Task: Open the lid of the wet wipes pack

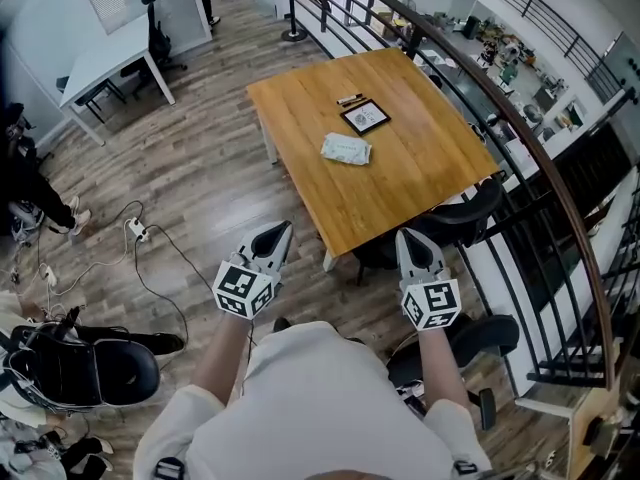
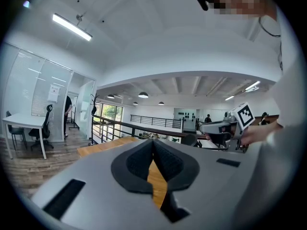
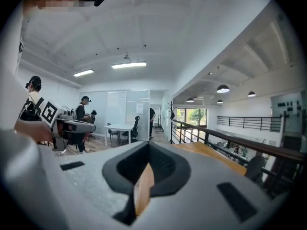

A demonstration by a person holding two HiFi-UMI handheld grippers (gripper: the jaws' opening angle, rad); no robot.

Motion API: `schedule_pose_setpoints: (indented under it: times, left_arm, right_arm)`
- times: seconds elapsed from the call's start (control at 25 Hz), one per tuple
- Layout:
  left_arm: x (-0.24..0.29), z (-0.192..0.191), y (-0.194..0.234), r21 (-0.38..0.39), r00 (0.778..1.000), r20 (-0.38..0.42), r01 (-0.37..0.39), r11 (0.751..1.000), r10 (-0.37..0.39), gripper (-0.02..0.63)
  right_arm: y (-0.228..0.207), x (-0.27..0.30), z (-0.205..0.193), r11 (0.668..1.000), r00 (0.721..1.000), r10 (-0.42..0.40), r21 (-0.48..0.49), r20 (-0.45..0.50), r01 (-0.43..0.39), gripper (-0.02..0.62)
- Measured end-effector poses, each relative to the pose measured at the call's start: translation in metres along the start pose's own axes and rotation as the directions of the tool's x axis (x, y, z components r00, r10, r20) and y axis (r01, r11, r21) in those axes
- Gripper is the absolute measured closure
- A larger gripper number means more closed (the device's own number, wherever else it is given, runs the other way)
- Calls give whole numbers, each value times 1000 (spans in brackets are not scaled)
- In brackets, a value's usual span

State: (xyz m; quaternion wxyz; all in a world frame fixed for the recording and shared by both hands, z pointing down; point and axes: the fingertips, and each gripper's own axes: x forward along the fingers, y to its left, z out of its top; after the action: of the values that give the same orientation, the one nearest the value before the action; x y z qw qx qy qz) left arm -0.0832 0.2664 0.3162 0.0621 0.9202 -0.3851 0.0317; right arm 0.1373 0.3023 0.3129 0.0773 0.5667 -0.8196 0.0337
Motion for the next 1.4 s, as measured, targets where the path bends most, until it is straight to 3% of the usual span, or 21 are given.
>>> schedule_pose_setpoints:
  times: [0.32,0.48,0.68,0.8,1.4]
  left_arm:
    - [0,-7,-12,-3,1000,-9,-19,1000,19,608]
    - [0,-10,-21,-3,1000,-7,-24,1000,24,569]
    - [0,-10,-30,-30,1000,-2,-16,999,16,435]
    - [0,-11,-33,-25,1000,0,-8,1000,8,401]
    - [7,-27,-7,-42,999,-32,-3,999,2,385]
  right_arm:
    - [1,-5,-12,998,998,63,-12,-21,-63,592]
    - [0,-9,-17,997,997,80,-10,-22,-80,577]
    - [-2,-16,-17,996,996,89,-7,-20,-89,555]
    - [-2,-18,-19,995,995,98,-10,-23,-99,551]
    - [3,13,-36,995,993,102,10,-64,-101,551]
